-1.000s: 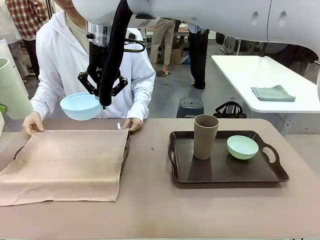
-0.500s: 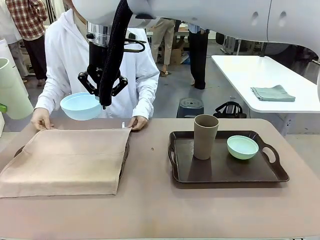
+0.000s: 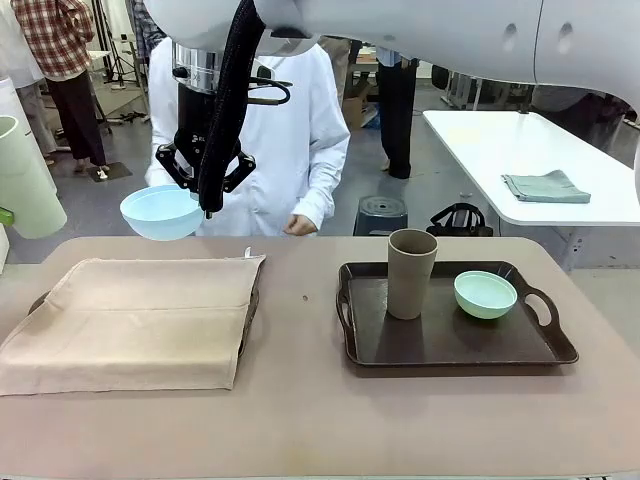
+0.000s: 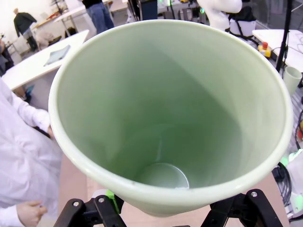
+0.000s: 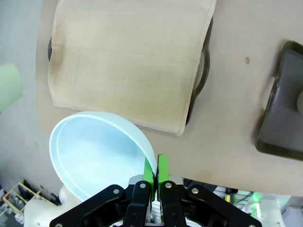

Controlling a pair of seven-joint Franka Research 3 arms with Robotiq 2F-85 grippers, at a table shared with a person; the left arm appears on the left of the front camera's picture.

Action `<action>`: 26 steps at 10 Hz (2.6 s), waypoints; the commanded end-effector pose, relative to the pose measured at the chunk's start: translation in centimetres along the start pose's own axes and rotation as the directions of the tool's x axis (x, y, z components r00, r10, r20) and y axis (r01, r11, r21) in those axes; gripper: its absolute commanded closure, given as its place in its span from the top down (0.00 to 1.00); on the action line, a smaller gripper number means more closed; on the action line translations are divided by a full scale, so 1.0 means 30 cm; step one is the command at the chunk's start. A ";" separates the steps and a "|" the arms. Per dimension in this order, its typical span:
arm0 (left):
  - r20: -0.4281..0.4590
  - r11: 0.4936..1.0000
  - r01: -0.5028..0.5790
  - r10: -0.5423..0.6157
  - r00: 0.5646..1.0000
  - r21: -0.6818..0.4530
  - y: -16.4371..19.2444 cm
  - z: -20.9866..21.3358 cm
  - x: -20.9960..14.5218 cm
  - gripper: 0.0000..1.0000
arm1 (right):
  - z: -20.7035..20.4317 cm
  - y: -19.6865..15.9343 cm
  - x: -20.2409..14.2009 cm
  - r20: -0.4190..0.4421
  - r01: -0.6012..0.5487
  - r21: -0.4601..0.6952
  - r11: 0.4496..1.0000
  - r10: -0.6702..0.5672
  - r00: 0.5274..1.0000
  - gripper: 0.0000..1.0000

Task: Set up a tray with a mat and arrange the tableware.
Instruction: Place the Picnic Bowl and Reusable plastic cup back onto the Handle tray in front of the human's position.

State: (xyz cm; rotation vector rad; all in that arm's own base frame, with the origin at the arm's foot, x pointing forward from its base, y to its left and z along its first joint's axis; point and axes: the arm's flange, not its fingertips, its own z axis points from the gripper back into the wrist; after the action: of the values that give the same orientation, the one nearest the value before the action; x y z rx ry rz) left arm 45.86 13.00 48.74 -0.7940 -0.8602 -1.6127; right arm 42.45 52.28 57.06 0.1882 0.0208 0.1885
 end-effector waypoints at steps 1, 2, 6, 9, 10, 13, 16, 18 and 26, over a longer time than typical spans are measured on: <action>-0.002 1.000 0.012 -0.012 1.000 0.003 -0.002 0.006 0.013 0.00 | 0.009 0.004 -0.001 0.010 -0.008 0.008 1.000 0.008 1.000 0.00; -0.002 1.000 0.012 -0.012 1.000 0.003 -0.002 0.006 0.013 0.00 | 0.000 0.000 0.000 0.000 0.000 0.000 1.000 0.000 1.000 0.04; -0.027 0.991 -0.117 0.116 0.993 -0.059 0.082 -0.145 -0.173 0.82 | -0.222 -0.005 0.193 0.174 -0.049 -0.168 0.985 0.078 0.982 0.04; -0.039 0.992 -0.105 0.103 0.994 -0.071 0.150 -0.253 -0.298 0.82 | -0.380 -0.007 0.281 0.159 -0.105 -0.087 0.991 0.118 0.980 0.04; -0.062 0.993 -0.092 0.087 0.994 -0.072 0.166 -0.282 -0.327 0.82 | -0.406 -0.013 0.296 0.155 -0.098 -0.069 0.993 0.107 0.982 0.04; -0.067 0.989 -0.129 0.123 0.990 -0.078 0.157 -0.307 -0.349 0.82 | -0.449 -0.032 0.282 0.163 -0.079 -0.093 0.993 0.093 0.982 0.04; -0.077 0.990 -0.123 0.117 0.990 -0.071 0.165 -0.310 -0.356 0.82 | -0.442 -0.035 0.286 0.161 -0.071 -0.080 0.994 0.083 0.983 0.04; -0.007 0.995 -0.077 0.077 0.997 -0.063 0.146 -0.332 -0.386 0.82 | -0.503 -0.020 0.291 0.147 -0.103 -0.035 0.994 0.107 0.983 0.04; -0.031 0.995 -0.079 0.077 0.997 -0.066 0.197 -0.464 -0.521 0.82 | -0.681 -0.029 0.332 0.091 -0.108 -0.018 0.994 0.109 0.990 0.04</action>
State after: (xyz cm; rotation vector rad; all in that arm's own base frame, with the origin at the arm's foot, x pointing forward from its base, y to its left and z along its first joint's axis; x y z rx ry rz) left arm 52.88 8.19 29.42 -0.8601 -0.7203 -1.5780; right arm 51.04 56.76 36.94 0.1506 -0.1051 0.2746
